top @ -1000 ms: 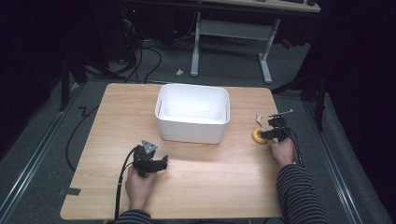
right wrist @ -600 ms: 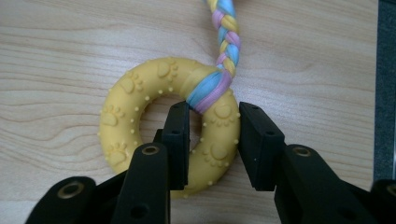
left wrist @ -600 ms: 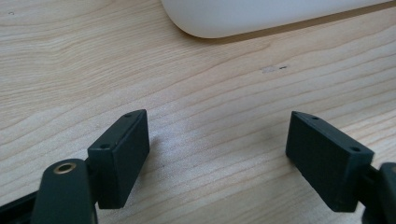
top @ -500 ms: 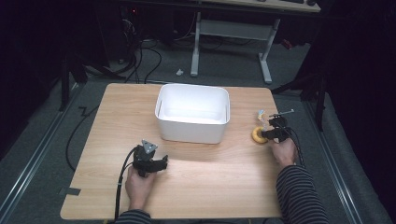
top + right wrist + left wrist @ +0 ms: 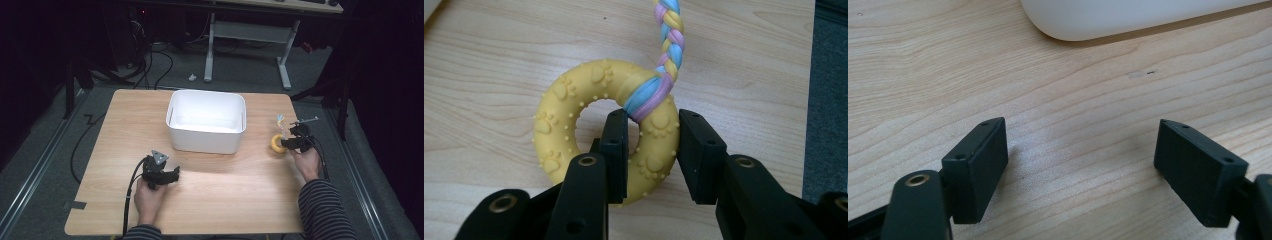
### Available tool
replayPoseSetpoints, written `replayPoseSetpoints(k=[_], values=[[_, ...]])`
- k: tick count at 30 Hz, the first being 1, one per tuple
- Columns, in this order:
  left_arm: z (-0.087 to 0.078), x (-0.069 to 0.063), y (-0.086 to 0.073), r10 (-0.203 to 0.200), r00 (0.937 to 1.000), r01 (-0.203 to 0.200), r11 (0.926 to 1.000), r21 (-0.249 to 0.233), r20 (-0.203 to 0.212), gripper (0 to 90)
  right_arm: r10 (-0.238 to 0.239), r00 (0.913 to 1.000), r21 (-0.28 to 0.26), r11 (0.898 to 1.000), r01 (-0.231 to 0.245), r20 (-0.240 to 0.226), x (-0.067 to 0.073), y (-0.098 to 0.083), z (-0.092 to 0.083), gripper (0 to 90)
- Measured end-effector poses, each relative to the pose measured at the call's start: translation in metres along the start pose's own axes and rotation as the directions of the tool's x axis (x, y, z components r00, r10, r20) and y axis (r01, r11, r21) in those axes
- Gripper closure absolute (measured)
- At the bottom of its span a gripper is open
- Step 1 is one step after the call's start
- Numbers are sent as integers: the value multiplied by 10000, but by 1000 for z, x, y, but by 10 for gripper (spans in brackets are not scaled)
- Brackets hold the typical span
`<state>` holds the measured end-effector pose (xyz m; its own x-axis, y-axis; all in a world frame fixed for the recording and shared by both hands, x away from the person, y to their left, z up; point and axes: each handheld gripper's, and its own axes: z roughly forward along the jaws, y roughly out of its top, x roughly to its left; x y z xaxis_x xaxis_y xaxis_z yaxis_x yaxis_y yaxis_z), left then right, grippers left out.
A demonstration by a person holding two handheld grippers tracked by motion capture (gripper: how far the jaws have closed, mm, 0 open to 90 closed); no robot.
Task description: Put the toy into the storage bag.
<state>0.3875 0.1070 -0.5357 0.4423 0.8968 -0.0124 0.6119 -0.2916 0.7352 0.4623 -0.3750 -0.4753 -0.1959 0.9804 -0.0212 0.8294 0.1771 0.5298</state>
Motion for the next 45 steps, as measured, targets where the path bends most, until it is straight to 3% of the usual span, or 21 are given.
replayPoseSetpoints(k=[10,14,20,40,45], values=[[0,0,0,-2,10000,2,10000,-3,1,218,-484,9986,-214,9986,479,-234,7,-1,-16,674],[0,0,0,1,10000,-1,10000,-2,2,218,-813,9959,-97,9967,810,-402,12,-2,-24,674],[0,0,0,-3,10000,3,10000,-3,2,218,-1186,9916,-360,9925,1168,-509,15,-4,-38,674],[0,0,0,-5,10000,5,10000,-18,-20,218,-1356,9874,-976,9870,1274,-815,16,0,-82,674],[0,0,0,-39,10000,39,10000,-7,-24,220,-1155,9892,-1070,9886,1056,-906,13,5,-90,674]])
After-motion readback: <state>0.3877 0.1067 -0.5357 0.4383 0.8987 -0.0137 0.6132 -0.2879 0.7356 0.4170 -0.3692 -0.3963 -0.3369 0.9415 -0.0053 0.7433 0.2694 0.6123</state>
